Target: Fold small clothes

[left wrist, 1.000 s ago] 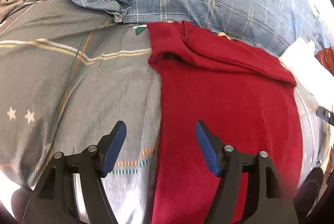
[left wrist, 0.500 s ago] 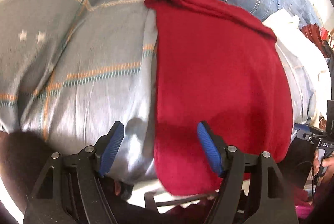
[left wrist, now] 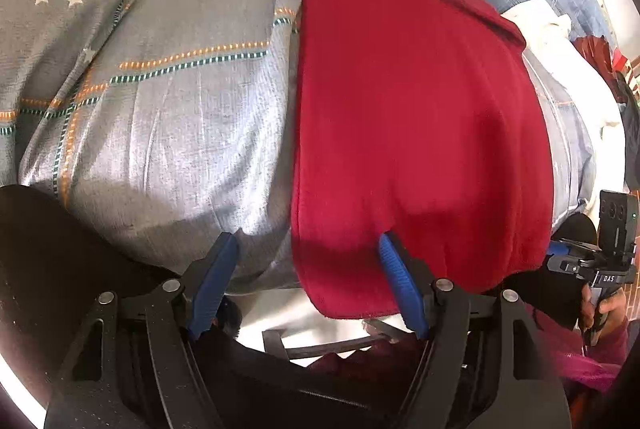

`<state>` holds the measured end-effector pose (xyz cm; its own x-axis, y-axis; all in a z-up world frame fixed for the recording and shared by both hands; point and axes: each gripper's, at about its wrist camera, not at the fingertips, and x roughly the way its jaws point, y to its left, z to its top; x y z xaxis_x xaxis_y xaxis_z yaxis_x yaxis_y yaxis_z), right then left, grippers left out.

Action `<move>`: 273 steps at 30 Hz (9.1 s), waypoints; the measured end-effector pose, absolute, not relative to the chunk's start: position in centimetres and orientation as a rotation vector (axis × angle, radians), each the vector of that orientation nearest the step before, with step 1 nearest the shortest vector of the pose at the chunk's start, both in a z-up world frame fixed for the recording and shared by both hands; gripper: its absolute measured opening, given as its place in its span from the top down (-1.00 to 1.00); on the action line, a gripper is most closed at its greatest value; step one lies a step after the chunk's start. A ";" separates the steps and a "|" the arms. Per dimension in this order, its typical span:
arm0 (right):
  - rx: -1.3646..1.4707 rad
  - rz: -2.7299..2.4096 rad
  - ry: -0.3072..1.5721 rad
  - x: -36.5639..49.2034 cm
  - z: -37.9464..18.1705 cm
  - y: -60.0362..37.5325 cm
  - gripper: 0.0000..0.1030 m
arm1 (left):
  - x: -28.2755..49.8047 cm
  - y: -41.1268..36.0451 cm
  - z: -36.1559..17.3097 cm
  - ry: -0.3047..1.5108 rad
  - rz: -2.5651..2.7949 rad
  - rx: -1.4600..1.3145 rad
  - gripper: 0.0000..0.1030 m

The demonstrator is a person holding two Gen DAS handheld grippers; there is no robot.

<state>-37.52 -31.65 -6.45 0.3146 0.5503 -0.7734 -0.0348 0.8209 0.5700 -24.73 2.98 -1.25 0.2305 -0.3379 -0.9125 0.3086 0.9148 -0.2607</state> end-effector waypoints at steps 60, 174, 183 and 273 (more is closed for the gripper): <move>0.559 0.140 0.661 -12.4 6.0 -40.4 0.75 | -1.3 -4.6 7.6 0.874 -0.507 -0.203 0.87; 0.167 0.118 0.920 1.3 1.9 -24.1 0.13 | -2.3 -0.2 -0.8 0.962 -0.292 -0.119 -0.60; 0.077 0.131 0.931 3.0 -1.3 -19.9 -0.36 | -2.2 -0.3 -0.9 0.970 -0.299 -0.109 -0.62; 0.250 -0.278 0.779 -5.4 2.4 -37.7 -0.28 | -1.4 -3.3 -0.2 0.874 -0.385 -0.059 -0.63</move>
<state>-5.42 -37.72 2.43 0.6786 -0.1528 -0.7184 0.3357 0.9345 0.1182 -1.38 -3.30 -0.20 0.5777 -0.3533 -0.7358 0.3052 0.9296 -0.2066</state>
